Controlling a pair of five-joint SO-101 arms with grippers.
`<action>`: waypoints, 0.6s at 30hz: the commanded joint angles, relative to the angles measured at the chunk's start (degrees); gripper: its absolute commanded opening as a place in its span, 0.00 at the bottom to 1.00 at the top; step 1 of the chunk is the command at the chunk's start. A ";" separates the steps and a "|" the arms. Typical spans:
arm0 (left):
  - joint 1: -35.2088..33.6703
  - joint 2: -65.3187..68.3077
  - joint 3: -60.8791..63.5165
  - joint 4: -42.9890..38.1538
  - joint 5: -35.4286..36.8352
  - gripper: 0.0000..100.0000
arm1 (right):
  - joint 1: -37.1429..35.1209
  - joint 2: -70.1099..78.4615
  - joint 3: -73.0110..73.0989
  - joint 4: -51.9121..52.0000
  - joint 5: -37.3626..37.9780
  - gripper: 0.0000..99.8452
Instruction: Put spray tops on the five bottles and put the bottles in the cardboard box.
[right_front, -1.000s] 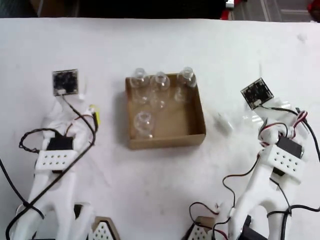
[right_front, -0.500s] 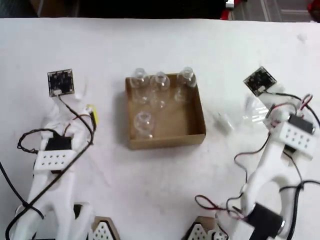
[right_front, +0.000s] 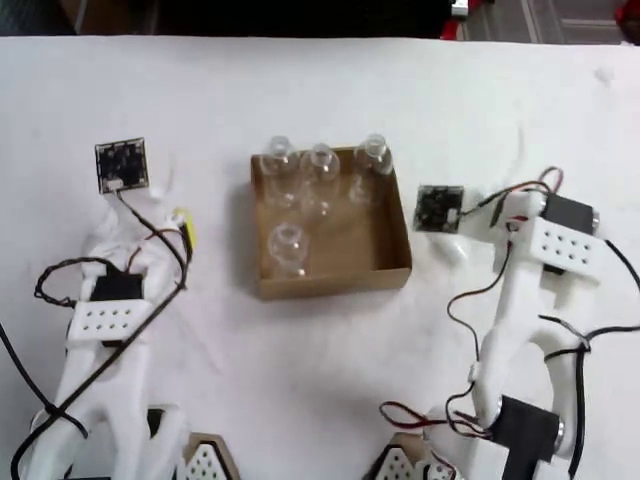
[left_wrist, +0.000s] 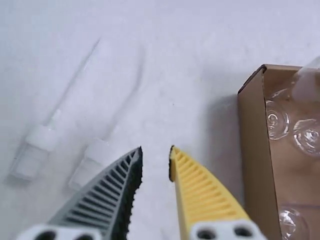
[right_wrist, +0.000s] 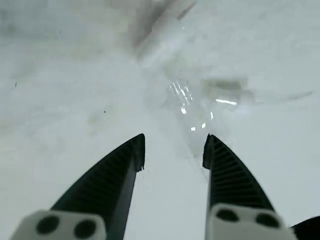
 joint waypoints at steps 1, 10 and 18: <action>-1.19 -1.27 0.70 -4.31 -2.55 0.10 | -3.21 3.91 -1.05 -1.10 3.25 0.17; -0.84 -1.27 1.58 -6.24 -3.96 0.10 | -1.27 16.75 -11.25 -1.45 3.96 0.17; -0.75 -1.27 1.58 -6.42 -3.96 0.10 | 2.51 22.46 -14.59 -1.45 14.68 0.17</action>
